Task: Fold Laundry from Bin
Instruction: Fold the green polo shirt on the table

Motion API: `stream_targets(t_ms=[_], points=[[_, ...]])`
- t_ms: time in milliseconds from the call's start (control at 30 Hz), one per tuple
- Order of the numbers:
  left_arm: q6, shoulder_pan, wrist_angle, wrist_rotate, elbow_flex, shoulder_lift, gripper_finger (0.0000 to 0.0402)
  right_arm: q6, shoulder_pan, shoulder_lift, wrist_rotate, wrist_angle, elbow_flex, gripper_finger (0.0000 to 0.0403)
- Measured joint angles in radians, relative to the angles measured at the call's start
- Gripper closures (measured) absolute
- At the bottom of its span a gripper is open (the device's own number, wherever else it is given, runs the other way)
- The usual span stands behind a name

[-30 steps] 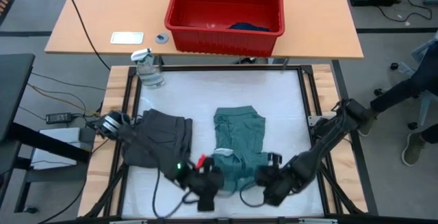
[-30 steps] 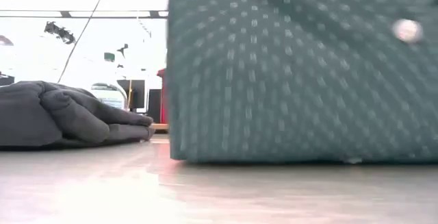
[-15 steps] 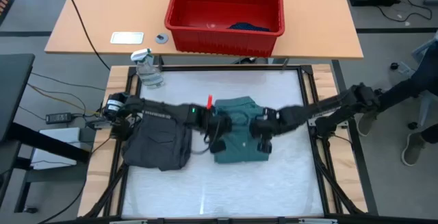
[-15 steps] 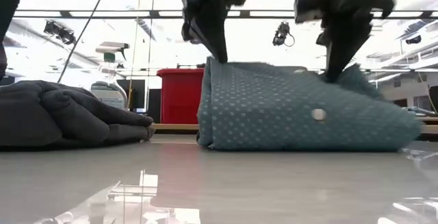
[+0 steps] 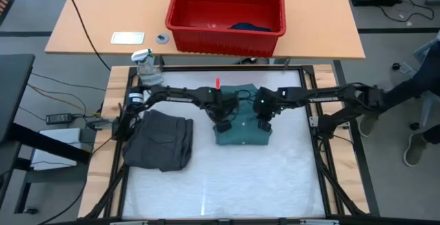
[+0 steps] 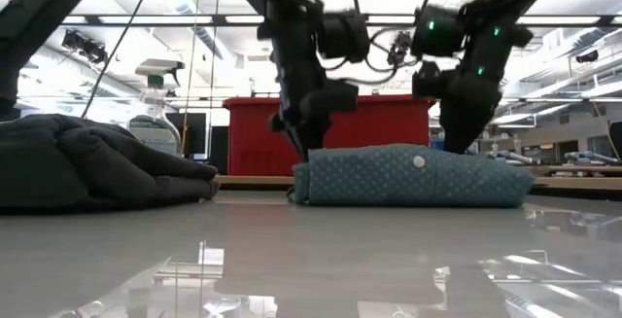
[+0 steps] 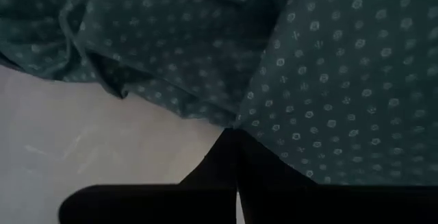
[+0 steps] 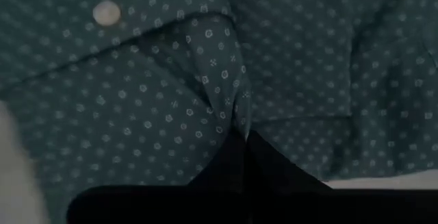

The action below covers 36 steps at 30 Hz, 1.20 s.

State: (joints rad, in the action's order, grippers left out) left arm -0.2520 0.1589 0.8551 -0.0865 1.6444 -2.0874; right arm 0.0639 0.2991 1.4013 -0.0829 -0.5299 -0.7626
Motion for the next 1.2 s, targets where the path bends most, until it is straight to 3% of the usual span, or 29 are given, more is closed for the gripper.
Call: stream_targets(t_ms=[233, 467, 667, 800, 867, 1000, 1200], points=[[-0.024, 0.044, -0.007, -0.005, -0.001, 0.014, 0.0370, 0.014, 0.063, 0.032, 0.008, 0.054, 0.013, 0.0330], [0.010, 0.053, -0.015, -0.006, 0.003, 0.154, 0.0322, 0.011, 0.065, -0.111, 0.007, 0.055, -0.036, 0.0242], [0.170, -0.046, -0.077, -0.008, 0.003, 0.232, 0.0281, -0.010, -0.029, -0.233, -0.069, 0.050, -0.039, 0.0195], [0.207, -0.149, -0.135, 0.019, 0.003, 0.225, 0.0245, -0.029, -0.170, -0.259, -0.088, 0.017, -0.039, 0.0176], [0.210, -0.193, -0.140, 0.024, -0.008, 0.220, 0.0222, -0.029, -0.265, -0.258, -0.034, 0.009, -0.038, 0.0168], [0.157, -0.256, -0.200, 0.020, -0.085, 0.202, 0.0169, 0.058, -0.434, -0.224, 0.185, 0.011, -0.038, 0.0155], [0.101, -0.298, -0.270, -0.111, -0.232, 0.192, 0.0115, 0.248, -0.544, -0.120, 0.409, 0.000, -0.027, 0.0141]])
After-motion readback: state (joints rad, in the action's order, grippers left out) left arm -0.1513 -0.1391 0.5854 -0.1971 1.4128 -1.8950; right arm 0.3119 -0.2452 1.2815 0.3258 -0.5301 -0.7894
